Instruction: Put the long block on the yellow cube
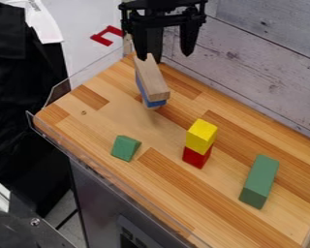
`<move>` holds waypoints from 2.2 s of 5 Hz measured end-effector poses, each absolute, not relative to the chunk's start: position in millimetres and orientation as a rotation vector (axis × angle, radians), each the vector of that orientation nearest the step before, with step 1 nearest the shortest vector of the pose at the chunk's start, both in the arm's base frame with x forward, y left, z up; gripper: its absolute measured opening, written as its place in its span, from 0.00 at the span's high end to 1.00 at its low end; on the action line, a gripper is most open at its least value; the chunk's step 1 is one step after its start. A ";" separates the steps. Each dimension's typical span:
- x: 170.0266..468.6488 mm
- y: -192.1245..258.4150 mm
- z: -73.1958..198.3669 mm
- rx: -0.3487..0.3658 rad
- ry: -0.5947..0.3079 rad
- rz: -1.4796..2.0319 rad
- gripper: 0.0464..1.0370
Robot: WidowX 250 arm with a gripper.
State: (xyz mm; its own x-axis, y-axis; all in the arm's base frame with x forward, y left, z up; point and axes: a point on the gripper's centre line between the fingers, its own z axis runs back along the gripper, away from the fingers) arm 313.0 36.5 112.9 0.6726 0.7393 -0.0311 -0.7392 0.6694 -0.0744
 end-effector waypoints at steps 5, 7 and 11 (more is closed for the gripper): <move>307.1 52.2 85.7 -0.097 0.068 0.910 0.04; 311.5 55.9 69.3 -0.132 0.086 0.919 0.04; 310.2 57.7 45.2 -0.142 0.160 0.943 0.38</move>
